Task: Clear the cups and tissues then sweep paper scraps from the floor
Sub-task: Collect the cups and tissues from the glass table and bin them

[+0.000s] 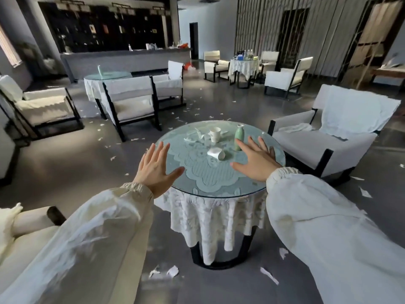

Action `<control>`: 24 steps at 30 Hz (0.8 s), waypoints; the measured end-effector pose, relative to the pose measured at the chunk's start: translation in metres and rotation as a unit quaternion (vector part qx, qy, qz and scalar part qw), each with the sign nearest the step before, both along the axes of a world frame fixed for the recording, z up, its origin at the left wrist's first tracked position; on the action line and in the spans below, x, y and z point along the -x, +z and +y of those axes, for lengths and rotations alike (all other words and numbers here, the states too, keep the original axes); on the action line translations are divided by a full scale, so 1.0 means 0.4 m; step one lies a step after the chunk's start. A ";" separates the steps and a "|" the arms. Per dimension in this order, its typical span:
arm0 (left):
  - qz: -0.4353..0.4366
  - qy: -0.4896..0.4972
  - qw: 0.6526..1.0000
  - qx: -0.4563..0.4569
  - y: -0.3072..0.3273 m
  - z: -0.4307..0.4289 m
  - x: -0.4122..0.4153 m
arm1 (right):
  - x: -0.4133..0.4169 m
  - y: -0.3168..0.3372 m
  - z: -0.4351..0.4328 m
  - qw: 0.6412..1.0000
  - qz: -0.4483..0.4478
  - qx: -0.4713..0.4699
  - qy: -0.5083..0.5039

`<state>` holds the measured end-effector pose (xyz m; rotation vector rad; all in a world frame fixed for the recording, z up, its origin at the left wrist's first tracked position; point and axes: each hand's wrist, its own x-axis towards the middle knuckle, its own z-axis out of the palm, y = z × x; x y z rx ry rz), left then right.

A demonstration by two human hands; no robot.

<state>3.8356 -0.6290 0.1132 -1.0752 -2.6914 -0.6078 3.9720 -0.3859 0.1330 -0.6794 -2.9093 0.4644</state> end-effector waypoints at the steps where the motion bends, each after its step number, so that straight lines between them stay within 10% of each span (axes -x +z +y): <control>1: -0.008 0.002 1.000 0.001 -0.015 0.033 0.061 | 0.055 -0.020 0.031 1.000 -0.005 -0.004 -0.004; 15: -0.154 -0.136 0.973 0.102 -0.367 0.560 0.599 | 0.590 -0.357 0.384 0.982 -0.092 0.144 -0.079; 24: -0.191 -0.185 0.942 0.206 -0.552 0.861 0.758 | 0.890 -0.423 0.617 0.958 0.007 0.277 -0.067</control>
